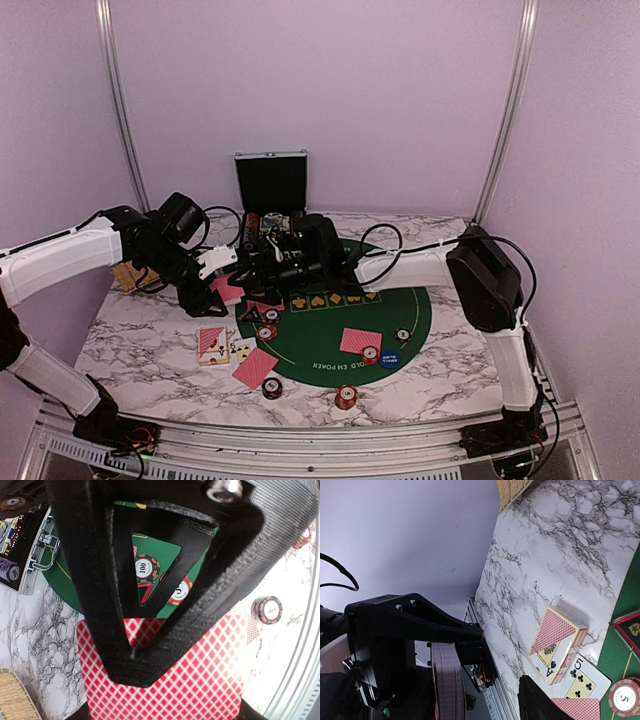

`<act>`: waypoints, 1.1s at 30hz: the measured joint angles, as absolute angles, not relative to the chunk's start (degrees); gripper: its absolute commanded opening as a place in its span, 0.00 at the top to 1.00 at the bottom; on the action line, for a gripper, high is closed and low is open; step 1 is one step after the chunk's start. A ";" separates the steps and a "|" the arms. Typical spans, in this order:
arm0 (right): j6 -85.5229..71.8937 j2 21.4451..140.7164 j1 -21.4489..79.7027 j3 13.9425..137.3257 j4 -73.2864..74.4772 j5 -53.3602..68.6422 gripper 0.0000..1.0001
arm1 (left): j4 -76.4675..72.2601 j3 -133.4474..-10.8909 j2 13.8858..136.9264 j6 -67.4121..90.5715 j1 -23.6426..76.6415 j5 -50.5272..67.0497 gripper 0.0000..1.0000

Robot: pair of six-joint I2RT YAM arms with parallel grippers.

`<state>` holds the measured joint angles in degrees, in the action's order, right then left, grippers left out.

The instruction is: Distribute texas hold em gaming equipment

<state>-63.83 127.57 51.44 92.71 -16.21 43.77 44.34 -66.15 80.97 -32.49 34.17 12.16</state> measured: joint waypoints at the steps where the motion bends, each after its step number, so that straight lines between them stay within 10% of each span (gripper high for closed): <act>1: -63.46 127.35 51.44 92.71 -15.92 43.68 0.54 | 44.34 -66.15 80.97 -32.49 34.17 12.16 1.00; 33: -67.64 122.67 49.74 86.30 -19.73 44.93 0.90 | 44.27 -66.13 80.95 -32.53 34.17 12.16 1.00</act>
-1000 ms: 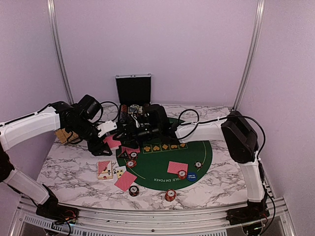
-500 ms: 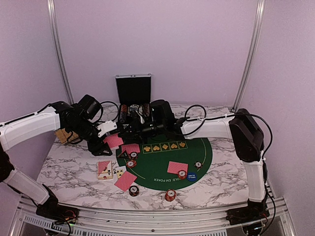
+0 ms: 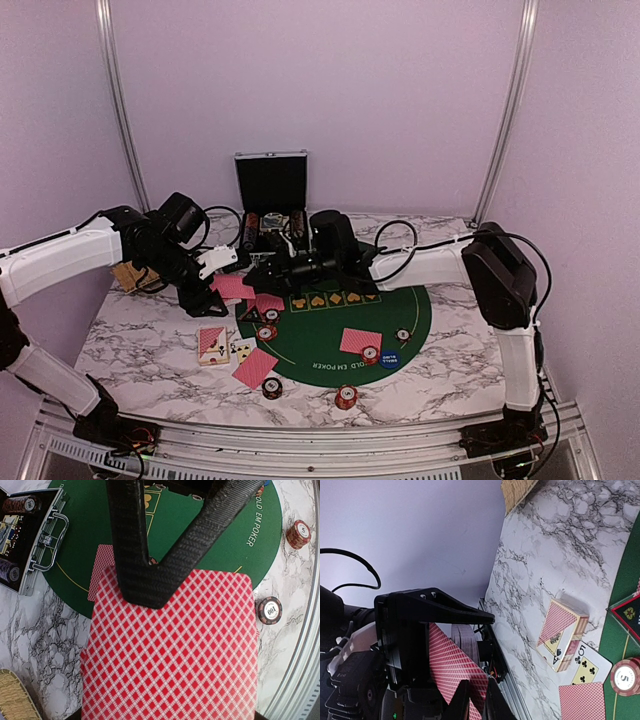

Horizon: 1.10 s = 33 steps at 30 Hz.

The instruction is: Distribute texas hold em gaming equipment

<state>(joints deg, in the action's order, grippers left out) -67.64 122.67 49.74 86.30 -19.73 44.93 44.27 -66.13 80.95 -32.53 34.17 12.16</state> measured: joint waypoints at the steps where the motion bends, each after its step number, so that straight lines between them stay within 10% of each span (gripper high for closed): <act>1: -68.12 122.65 49.69 85.95 -20.71 45.06 0.93 | 44.27 -66.13 80.95 -32.53 34.17 12.16 1.00; 33: -72.95 116.79 39.40 71.53 -30.85 45.56 1.00 | 44.16 -64.40 79.61 -32.53 34.04 11.51 1.00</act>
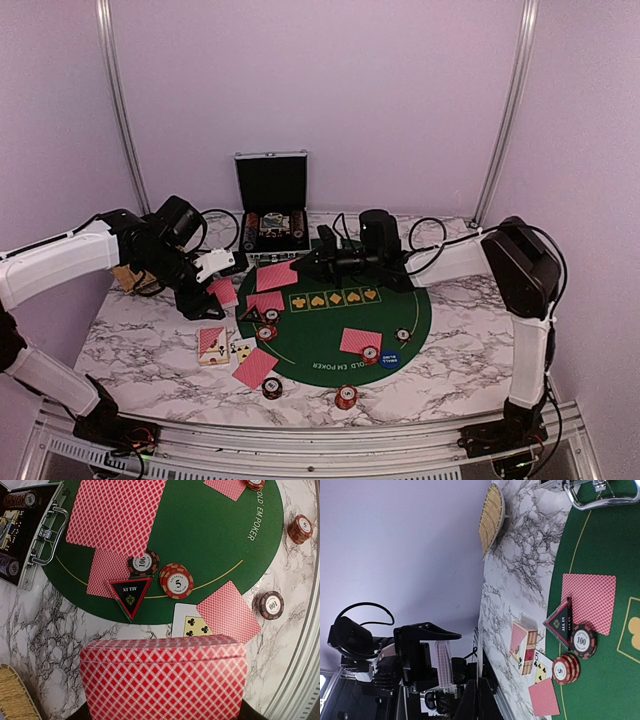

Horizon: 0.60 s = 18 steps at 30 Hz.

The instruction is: Distribute texas hold em gaming equipment

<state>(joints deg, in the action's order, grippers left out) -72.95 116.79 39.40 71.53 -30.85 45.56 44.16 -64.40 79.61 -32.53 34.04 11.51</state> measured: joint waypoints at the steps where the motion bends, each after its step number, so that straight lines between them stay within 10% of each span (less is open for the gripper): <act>1: -72.10 117.69 39.40 72.58 -29.95 45.34 1.00 | 44.14 -64.40 79.61 -32.53 34.04 11.51 1.00; 18: -59.35 137.21 39.62 94.70 -12.08 35.66 1.00 | 44.12 -64.40 79.46 -32.53 33.85 12.38 1.00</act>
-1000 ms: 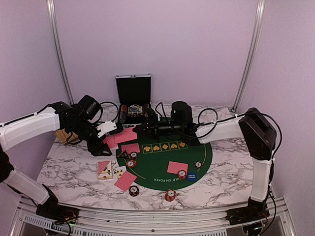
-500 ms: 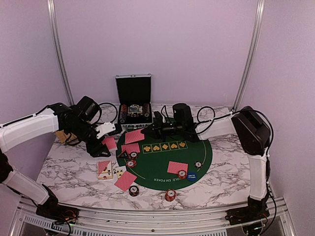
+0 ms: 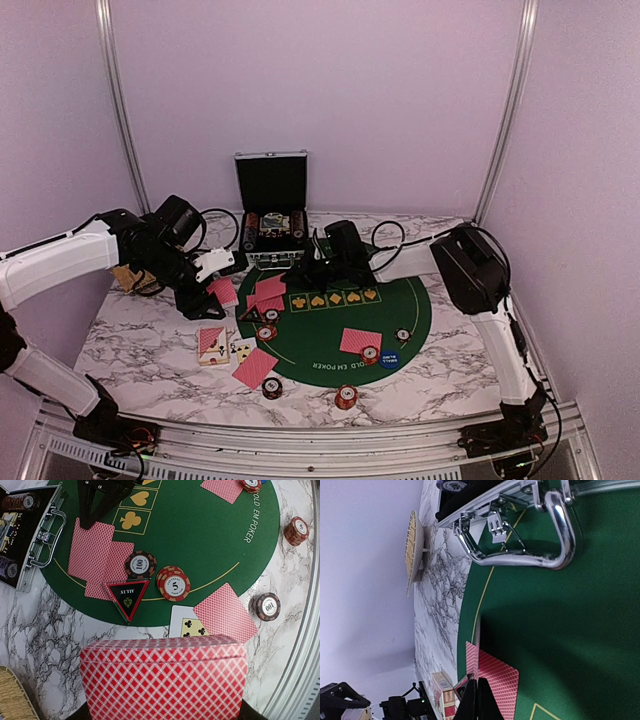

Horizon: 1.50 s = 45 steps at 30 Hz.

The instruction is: Distribute texas hold em gaming equipment

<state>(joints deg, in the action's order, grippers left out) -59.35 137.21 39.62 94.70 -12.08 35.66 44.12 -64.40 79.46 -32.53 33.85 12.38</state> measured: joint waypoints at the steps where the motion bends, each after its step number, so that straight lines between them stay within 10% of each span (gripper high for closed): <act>1: -58.63 137.82 39.62 95.64 -11.35 35.14 1.00 | 44.12 -64.40 79.46 -32.53 33.85 12.60 1.00; 6: -55.75 139.00 39.64 97.56 -7.99 32.82 0.99 | 44.12 -64.40 79.68 -32.53 33.85 13.15 1.00; 13: -52.10 138.87 39.64 97.67 -4.03 31.35 0.52 | 44.05 -64.42 80.23 -32.53 33.85 13.50 1.00; 21: -49.15 128.11 40.01 91.13 -1.85 29.12 0.24 | 43.99 -64.45 80.42 -32.53 33.85 13.47 1.00; 45: -64.31 120.84 51.51 79.61 -26.13 43.35 0.12 | 43.55 -66.65 81.47 -32.14 33.85 13.47 1.00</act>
